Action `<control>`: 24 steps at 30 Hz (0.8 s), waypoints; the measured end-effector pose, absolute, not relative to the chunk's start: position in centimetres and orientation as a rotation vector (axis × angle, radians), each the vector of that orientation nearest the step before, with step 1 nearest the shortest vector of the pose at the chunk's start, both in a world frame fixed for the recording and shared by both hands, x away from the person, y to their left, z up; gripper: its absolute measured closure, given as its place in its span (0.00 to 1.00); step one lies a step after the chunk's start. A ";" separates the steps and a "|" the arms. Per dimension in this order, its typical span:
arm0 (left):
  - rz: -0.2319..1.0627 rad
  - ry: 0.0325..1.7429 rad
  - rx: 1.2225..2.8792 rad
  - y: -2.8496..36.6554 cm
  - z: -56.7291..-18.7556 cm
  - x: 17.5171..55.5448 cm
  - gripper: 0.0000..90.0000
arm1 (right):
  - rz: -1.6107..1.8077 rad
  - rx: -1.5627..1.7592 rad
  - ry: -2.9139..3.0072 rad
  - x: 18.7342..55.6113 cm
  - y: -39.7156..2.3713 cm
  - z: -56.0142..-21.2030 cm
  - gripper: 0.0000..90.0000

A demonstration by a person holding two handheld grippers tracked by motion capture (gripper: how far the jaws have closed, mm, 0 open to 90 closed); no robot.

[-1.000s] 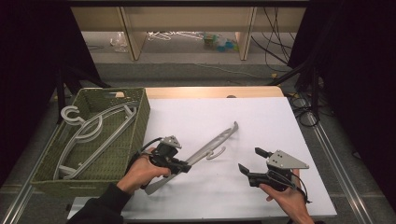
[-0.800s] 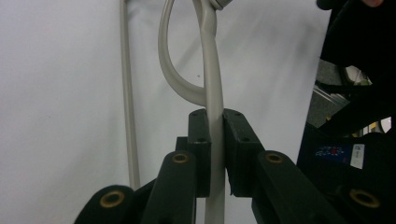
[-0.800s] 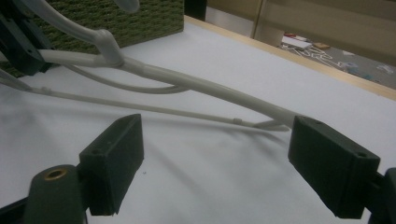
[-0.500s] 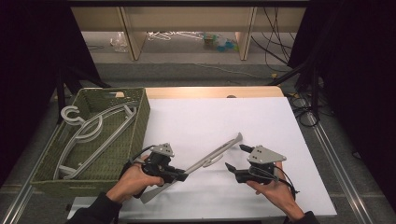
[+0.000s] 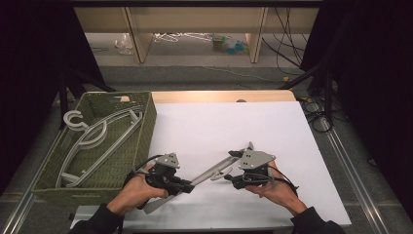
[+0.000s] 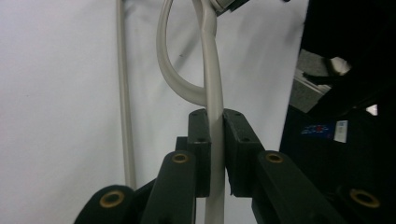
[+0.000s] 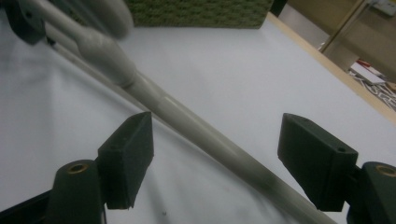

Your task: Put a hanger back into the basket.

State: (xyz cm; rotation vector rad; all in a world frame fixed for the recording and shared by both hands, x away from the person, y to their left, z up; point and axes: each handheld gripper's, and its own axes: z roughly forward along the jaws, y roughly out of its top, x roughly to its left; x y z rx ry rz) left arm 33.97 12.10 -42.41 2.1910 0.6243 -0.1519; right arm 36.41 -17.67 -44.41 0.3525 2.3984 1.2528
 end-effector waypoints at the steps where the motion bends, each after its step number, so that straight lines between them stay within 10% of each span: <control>1: -0.165 0.607 2.196 12.1 -42.3 33.9 0.91 | 1.239 0.327 2.414 36.5 -17.6 -44.5 0.34; 7: -0.174 0.585 2.193 11.8 -42.4 33.9 0.90 | 1.194 0.181 2.509 36.8 -17.4 -44.5 0.61; 24: 0.108 0.494 2.273 11.0 -41.7 34.2 0.74 | 1.078 -0.100 2.557 35.9 -17.7 -42.8 0.84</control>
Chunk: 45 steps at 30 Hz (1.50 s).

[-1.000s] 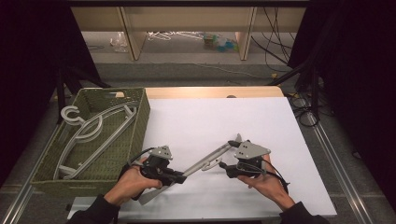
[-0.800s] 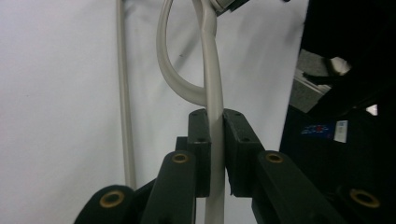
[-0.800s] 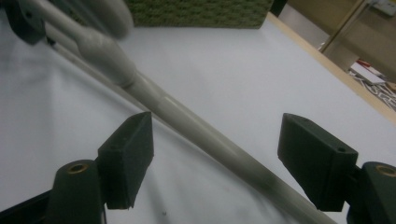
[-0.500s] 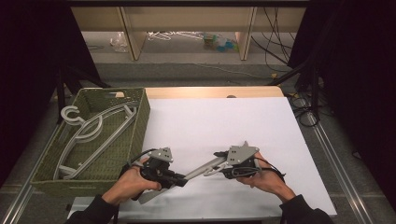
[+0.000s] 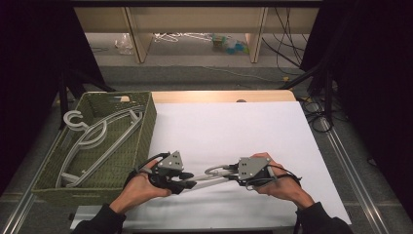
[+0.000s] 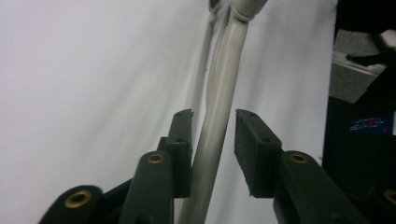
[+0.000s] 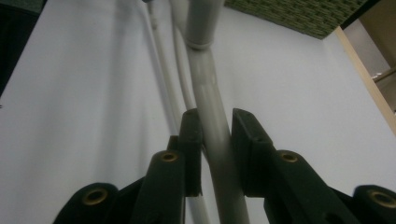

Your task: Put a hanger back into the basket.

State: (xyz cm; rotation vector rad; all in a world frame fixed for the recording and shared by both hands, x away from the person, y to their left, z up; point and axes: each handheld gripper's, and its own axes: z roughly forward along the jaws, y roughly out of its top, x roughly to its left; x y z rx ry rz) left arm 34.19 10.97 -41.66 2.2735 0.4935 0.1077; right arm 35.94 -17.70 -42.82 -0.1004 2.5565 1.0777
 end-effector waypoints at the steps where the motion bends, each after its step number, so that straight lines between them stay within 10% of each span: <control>1: 0.109 0.485 2.270 10.8 -41.6 34.2 0.73 | 1.072 -0.126 2.558 35.9 -17.6 -42.8 0.85; 17: 0.180 0.303 2.358 7.1 -41.4 35.0 0.70 | 1.113 -0.157 2.581 35.6 -17.7 -42.6 0.88; 27: 0.168 0.253 2.371 6.6 -41.2 35.2 0.84 | 1.115 -0.139 2.588 35.7 -18.0 -42.6 0.85; 45: 0.132 0.505 2.271 9.0 -39.2 35.8 0.88 | 1.400 0.435 2.326 34.4 -19.5 -40.1 0.30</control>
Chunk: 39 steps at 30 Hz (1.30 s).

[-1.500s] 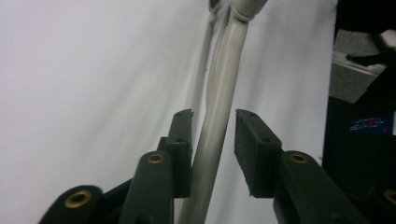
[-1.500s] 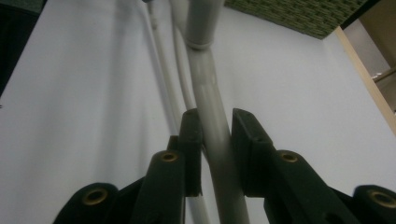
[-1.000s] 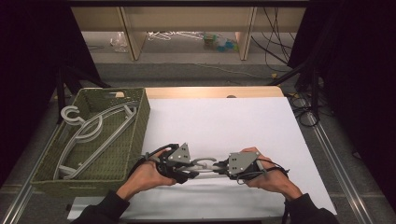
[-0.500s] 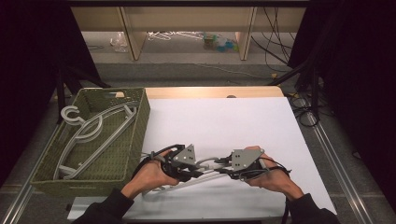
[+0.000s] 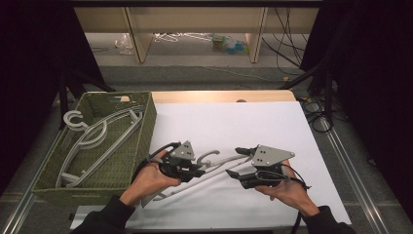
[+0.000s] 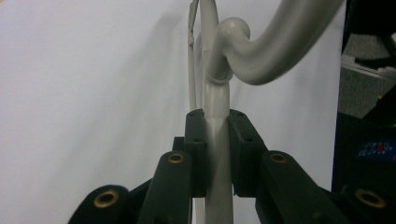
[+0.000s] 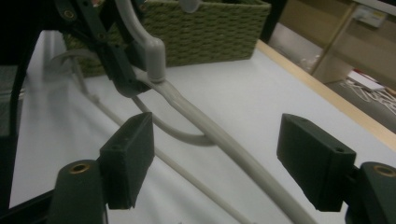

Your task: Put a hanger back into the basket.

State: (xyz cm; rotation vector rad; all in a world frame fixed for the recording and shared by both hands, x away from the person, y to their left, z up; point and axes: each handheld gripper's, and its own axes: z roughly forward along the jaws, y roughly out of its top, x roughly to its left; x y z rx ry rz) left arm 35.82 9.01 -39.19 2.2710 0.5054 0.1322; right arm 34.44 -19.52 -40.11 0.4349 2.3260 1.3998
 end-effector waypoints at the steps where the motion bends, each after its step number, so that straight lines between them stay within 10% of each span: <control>1: 0.132 0.505 2.271 9.0 -39.2 35.8 0.88 | 1.400 0.435 2.326 34.4 -19.5 -40.1 0.30; 39: 0.232 0.716 1.952 18.8 -28.7 35.4 0.88 | 1.478 0.767 2.262 31.4 -22.4 -42.2 0.25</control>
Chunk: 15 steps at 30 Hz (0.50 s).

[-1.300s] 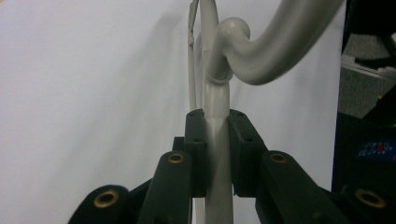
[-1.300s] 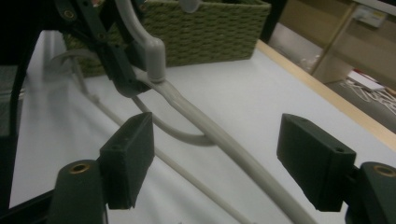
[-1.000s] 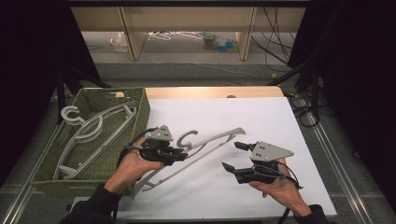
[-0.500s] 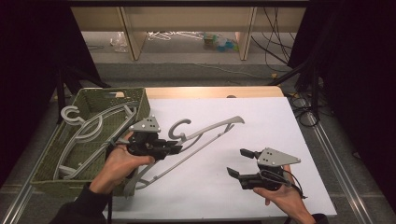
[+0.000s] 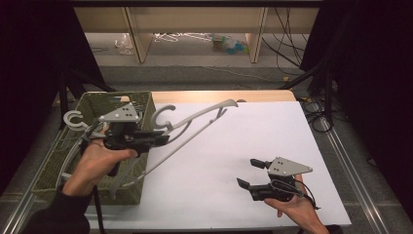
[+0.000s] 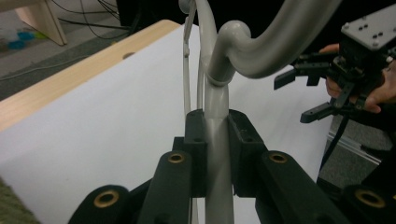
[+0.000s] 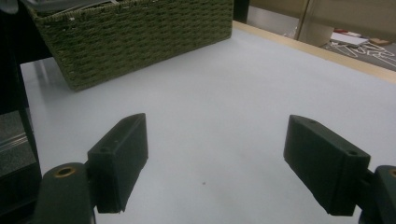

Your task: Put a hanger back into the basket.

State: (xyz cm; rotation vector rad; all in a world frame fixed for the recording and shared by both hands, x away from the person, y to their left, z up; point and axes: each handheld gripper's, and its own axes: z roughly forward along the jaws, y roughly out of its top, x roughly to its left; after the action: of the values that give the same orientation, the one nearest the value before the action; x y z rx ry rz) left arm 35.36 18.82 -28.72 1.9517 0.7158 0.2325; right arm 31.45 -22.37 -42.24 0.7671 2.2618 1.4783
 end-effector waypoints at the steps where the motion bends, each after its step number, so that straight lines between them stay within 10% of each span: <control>1: 0.232 0.716 1.952 18.8 -28.7 35.4 0.88 | 1.478 0.767 2.262 31.4 -22.4 -42.2 0.25; 15: 0.376 0.819 1.915 25.5 -27.4 36.4 0.88 | 1.484 0.806 2.258 31.4 -22.4 -42.4 0.20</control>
State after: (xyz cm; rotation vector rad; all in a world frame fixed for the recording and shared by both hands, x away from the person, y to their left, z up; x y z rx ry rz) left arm 36.44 25.54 -27.43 1.9148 0.8188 0.3756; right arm 31.38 -22.40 -42.44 0.8061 2.2576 1.4839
